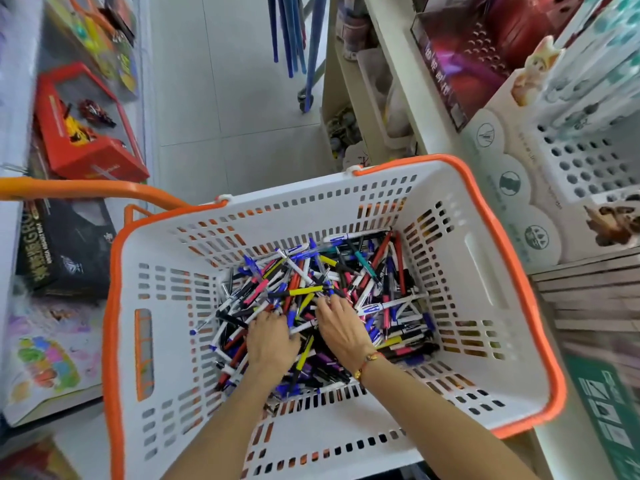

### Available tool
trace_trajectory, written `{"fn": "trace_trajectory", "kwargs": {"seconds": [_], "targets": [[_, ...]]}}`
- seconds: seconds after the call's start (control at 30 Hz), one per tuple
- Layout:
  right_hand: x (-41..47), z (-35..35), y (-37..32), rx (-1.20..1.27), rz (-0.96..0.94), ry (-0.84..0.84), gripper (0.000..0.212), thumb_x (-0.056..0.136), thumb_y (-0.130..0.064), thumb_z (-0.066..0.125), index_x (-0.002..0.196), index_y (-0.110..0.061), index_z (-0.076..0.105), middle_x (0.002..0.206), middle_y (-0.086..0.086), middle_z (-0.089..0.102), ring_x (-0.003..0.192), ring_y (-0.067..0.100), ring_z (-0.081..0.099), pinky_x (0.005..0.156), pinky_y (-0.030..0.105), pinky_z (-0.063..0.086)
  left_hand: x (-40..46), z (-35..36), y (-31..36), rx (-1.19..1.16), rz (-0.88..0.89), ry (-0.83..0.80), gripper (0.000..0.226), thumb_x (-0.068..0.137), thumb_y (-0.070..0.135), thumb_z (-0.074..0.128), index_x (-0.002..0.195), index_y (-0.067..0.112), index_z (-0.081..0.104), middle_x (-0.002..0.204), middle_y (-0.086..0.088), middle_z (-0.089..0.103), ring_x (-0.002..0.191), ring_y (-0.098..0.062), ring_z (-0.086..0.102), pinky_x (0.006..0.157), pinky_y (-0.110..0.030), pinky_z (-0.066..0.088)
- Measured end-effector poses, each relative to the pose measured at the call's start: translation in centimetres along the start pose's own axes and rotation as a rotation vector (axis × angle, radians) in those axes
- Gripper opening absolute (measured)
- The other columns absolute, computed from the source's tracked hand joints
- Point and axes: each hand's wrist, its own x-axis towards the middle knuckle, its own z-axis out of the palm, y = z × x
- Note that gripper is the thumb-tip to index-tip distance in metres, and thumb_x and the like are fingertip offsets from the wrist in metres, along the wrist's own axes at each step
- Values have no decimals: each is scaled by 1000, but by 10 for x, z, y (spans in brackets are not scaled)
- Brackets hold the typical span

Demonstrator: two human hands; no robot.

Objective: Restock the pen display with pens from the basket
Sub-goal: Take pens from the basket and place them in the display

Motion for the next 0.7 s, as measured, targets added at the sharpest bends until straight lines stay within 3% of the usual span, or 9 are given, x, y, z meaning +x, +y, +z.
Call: {"fn": "trace_trajectory", "kwargs": {"seconds": [0.07,0.13,0.23,0.33,0.4,0.5,0.57,0.63,0.7], "targets": [[6,-8,-3,-25,-47,-118,31,103,-24,37,126,-12,54,118,2,46,112,21,40,95,29,37,2,-4,-6,170,192,-26,32,98,33,45,115,10,59,116,-6,61,116,-22,49,99,-33,39],[9,-8,-3,43,-33,-180,30,102,-25,40,125,-13,56,122,3,48,116,22,39,98,31,36,4,-12,-14,192,254,-105,34,101,31,39,120,7,54,119,-9,59,115,-24,49,98,-34,40],[8,-9,11,259,-33,-173,33,101,-20,43,129,-8,54,134,10,51,126,28,41,104,38,37,4,-29,-22,63,277,-275,36,106,31,34,124,4,48,104,-15,64,101,-30,57,94,-38,41],[-3,-25,36,566,2,-258,35,102,-12,39,136,-5,44,120,15,60,105,28,56,78,33,44,-3,-43,-22,-190,292,-388,49,105,39,32,143,8,36,103,-12,67,102,-28,60,98,-34,41],[-11,-38,51,746,33,-359,35,104,-11,37,137,-4,41,111,15,59,81,21,57,62,28,40,-6,-50,-23,-508,256,-436,54,100,50,36,141,16,42,110,-1,68,105,-20,62,101,-40,45],[-30,-57,70,928,10,-457,37,106,-22,37,137,-2,41,126,16,54,105,30,56,82,35,46,-15,-76,-14,-903,140,-368,53,99,51,41,136,14,52,137,6,50,123,-11,49,114,-39,31],[-46,-70,80,1013,-30,-518,31,106,-29,37,125,-6,45,111,16,55,97,33,55,82,38,46,-18,-92,-10,-992,73,-299,46,105,36,35,123,3,63,133,1,53,123,-6,44,115,-31,23],[-65,-81,92,1143,-51,-570,22,106,-30,38,116,-10,42,82,7,50,66,20,48,61,28,44,-20,-110,-3,-1114,-18,-242,43,106,24,34,109,-4,66,112,-4,69,107,-6,58,99,-13,34],[-84,-91,104,1422,-19,-598,13,106,-23,38,99,-13,40,68,-4,39,53,9,30,52,21,29,-21,-124,3,-1380,-111,-258,29,105,17,37,95,1,59,75,-3,75,85,-19,70,70,-12,52]]}}
